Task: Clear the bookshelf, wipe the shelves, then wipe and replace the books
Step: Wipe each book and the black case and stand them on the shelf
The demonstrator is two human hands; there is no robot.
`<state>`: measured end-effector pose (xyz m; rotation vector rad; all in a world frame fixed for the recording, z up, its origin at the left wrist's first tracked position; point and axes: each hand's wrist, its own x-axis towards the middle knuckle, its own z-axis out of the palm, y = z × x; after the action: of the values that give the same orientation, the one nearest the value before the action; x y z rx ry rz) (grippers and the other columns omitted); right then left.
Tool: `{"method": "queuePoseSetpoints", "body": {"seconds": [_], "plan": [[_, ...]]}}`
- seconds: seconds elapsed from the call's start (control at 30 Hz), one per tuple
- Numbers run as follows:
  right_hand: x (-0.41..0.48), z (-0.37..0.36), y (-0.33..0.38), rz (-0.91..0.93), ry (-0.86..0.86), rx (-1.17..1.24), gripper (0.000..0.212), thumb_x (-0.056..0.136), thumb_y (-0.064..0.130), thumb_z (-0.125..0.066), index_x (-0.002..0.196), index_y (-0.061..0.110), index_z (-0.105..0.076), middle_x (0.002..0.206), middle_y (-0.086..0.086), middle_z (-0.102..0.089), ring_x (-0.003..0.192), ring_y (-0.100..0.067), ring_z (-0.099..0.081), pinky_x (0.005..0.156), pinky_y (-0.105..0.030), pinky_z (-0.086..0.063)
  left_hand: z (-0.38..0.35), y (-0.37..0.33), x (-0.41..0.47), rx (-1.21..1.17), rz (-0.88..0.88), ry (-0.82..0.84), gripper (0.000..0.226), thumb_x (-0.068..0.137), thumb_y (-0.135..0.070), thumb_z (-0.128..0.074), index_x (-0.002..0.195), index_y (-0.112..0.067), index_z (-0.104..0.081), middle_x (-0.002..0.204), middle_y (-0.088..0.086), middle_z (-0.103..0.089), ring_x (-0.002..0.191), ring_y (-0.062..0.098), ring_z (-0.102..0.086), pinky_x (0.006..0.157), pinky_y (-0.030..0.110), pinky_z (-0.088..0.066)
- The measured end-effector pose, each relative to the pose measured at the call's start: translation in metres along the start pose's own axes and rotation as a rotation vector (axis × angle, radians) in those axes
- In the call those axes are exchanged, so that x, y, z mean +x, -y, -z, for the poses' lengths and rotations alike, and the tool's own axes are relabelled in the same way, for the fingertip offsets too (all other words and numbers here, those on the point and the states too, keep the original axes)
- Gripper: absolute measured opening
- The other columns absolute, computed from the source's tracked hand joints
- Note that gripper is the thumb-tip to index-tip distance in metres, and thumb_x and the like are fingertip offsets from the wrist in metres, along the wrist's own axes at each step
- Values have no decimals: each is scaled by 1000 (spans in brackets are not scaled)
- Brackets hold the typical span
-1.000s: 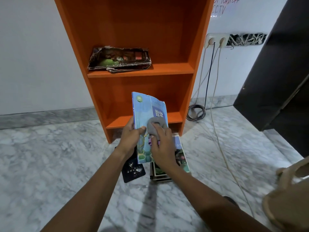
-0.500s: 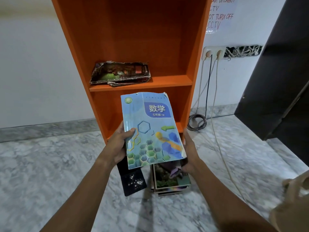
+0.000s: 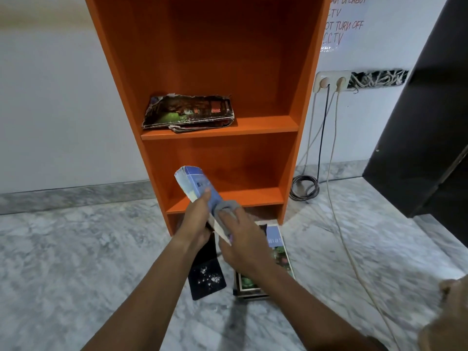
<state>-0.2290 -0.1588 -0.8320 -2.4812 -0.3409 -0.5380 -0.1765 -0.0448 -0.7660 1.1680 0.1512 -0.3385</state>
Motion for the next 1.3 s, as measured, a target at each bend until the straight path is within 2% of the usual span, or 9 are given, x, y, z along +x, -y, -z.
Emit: {"method": "queuePoseSetpoints", "body": {"seconds": [0.23, 0.4, 0.5, 0.57, 0.7, 0.9, 1.1, 1.2, 1.3], "plan": [[31, 12, -8, -86, -89, 271, 46, 105, 42, -39, 151, 44, -40, 165, 8, -17, 154, -18, -11, 123, -51, -20, 11, 1, -6, -17, 62, 254, 40, 107, -36, -41, 132, -12, -62, 125, 16, -71, 111, 32, -70, 88, 43, -61], [65, 37, -24, -200, -211, 515, 44, 105, 39, -44, 148, 30, -50, 154, 7, -44, 141, -3, -39, 112, -17, -31, 10, 3, -17, -13, 93, 299, 33, 106, -30, -42, 124, -17, -67, 123, 12, -72, 110, 31, -71, 94, 45, -58], [66, 44, -33, -406, -214, 703, 36, 108, 30, -47, 142, 22, -58, 123, 14, -63, 93, 11, -62, 82, -10, -49, 12, -2, -18, -6, 68, 280, 30, 106, -29, -45, 121, -17, -67, 118, 10, -75, 103, 30, -74, 87, 45, -61], [57, 43, -36, -528, -202, 752, 34, 109, 24, -46, 138, 18, -62, 112, 1, -69, 69, -9, -62, 62, -19, -51, 15, -6, -16, 0, 68, 260, 32, 105, -30, -46, 128, -16, -64, 123, 11, -73, 109, 32, -71, 90, 47, -60], [25, 28, -42, -696, -143, 972, 23, 108, 21, -50, 119, 20, -69, 126, -37, -59, 112, -51, -55, 98, -54, -48, 25, -11, -8, -39, 35, 213, 40, 104, -33, -48, 138, -14, -59, 130, 12, -69, 116, 35, -68, 93, 51, -57], [-5, 19, -62, -874, 78, 1349, 42, 86, 27, -69, 124, 9, -70, 122, -23, -71, 101, -36, -69, 102, -52, -49, 38, -18, 1, -49, -15, 109, 35, 105, -35, -47, 127, -16, -66, 122, 11, -73, 111, 34, -70, 93, 54, -57], [-10, 27, -78, -746, 102, 1234, 38, 85, 16, -78, 123, 14, -74, 126, -31, -65, 119, -57, -57, 103, -67, -47, 46, -7, 16, 283, -199, -206, 24, 98, -39, -62, 116, -25, -71, 114, 4, -76, 104, 30, -73, 92, 50, -57], [-2, 34, -65, -625, -86, 1020, 24, 92, 7, -71, 109, 22, -78, 107, -25, -74, 100, -52, -66, 90, -64, -54, 42, 9, 22, 722, -185, -449, 76, 76, -69, -68, 139, -29, -54, 132, 1, -65, 115, 33, -65, 99, 54, -52], [8, 35, -43, -407, -186, 695, 22, 90, 8, -68, 103, 26, -73, 77, 5, -71, 65, -19, -63, 64, -44, -57, 13, 22, 23, 552, -106, -131, 106, 71, -79, -68, 157, -32, -27, 151, 1, -50, 130, 33, -56, 103, 56, -48]]}}
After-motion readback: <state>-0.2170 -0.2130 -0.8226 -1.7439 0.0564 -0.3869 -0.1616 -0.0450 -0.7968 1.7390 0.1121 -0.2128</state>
